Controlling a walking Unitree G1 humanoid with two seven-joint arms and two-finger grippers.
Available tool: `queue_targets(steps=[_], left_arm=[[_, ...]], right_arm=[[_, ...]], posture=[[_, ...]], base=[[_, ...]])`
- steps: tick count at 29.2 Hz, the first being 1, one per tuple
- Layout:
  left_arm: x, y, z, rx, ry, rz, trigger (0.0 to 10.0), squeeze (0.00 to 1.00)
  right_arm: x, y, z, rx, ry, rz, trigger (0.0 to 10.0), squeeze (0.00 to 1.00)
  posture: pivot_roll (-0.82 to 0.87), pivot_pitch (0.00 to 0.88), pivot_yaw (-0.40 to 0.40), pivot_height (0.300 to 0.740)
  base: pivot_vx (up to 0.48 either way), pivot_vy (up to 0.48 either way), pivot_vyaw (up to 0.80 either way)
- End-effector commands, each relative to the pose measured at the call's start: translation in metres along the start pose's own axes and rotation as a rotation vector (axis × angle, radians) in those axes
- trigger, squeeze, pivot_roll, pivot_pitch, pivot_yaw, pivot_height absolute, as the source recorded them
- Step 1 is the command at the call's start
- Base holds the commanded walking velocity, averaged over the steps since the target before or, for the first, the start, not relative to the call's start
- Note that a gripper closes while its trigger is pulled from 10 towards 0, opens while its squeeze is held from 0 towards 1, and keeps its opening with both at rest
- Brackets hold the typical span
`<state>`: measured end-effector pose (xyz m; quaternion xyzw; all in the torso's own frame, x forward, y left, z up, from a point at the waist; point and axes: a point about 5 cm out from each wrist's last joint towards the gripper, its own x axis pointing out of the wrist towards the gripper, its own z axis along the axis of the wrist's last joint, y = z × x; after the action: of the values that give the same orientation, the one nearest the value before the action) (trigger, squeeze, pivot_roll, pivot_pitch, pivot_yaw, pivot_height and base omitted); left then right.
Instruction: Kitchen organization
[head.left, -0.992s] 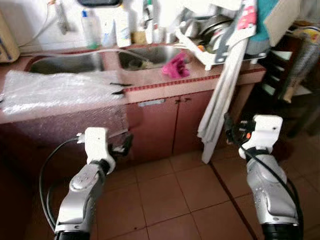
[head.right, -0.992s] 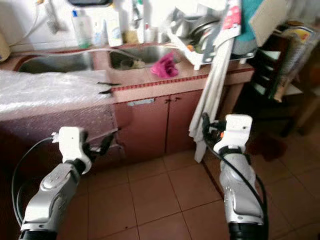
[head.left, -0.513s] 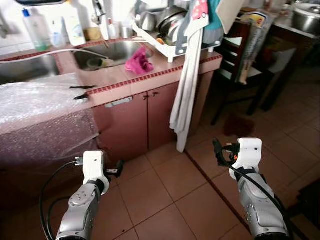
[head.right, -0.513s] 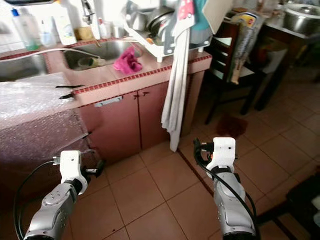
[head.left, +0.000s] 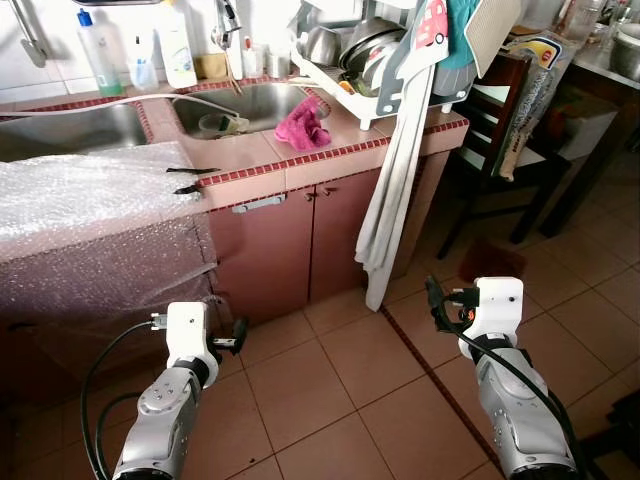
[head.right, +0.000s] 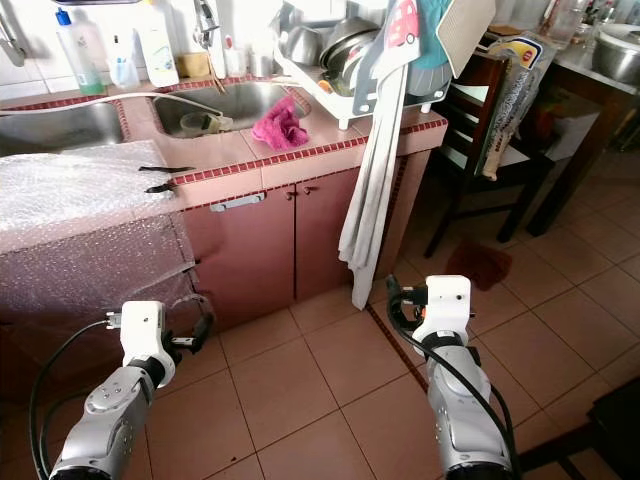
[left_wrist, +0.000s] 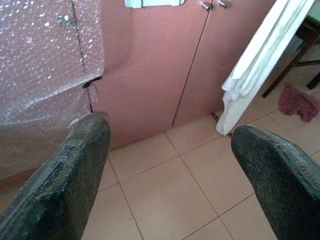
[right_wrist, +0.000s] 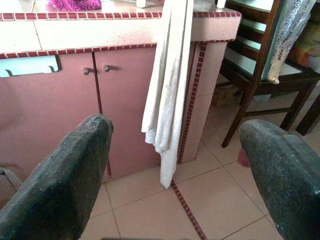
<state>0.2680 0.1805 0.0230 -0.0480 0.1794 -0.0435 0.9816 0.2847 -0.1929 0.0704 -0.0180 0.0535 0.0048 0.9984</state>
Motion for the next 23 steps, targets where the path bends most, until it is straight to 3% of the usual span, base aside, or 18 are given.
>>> queue_targets(steps=[1, 14, 23], left_arm=[[0.0017, -0.0016, 0.0034, 0.017, -0.014, -0.012, 10.0, 0.00], [0.0010, -0.0039, -0.0012, 0.022, 0.001, -0.030, 10.0, 0.00], [0.0011, -0.0056, -0.0024, 0.032, 0.007, -0.043, 10.0, 0.00]], right_arm=[[0.0011, -0.0053, 0.0018, -0.015, -0.009, -0.016, 10.0, 0.00], [0.0014, -0.0082, 0.0006, -0.018, -0.008, -0.022, 10.0, 0.00], [0.0021, -0.0069, 0.0000, -0.021, -0.009, -0.019, 10.0, 0.00]], posture=[[0.02, 0.000, -0.001, 0.740], [0.02, 0.000, 0.000, 0.740], [0.02, 0.000, 0.001, 0.740]], base=[[0.300, 0.000, 0.00], [0.305, 0.000, 0.00], [0.314, 0.000, -0.56]])
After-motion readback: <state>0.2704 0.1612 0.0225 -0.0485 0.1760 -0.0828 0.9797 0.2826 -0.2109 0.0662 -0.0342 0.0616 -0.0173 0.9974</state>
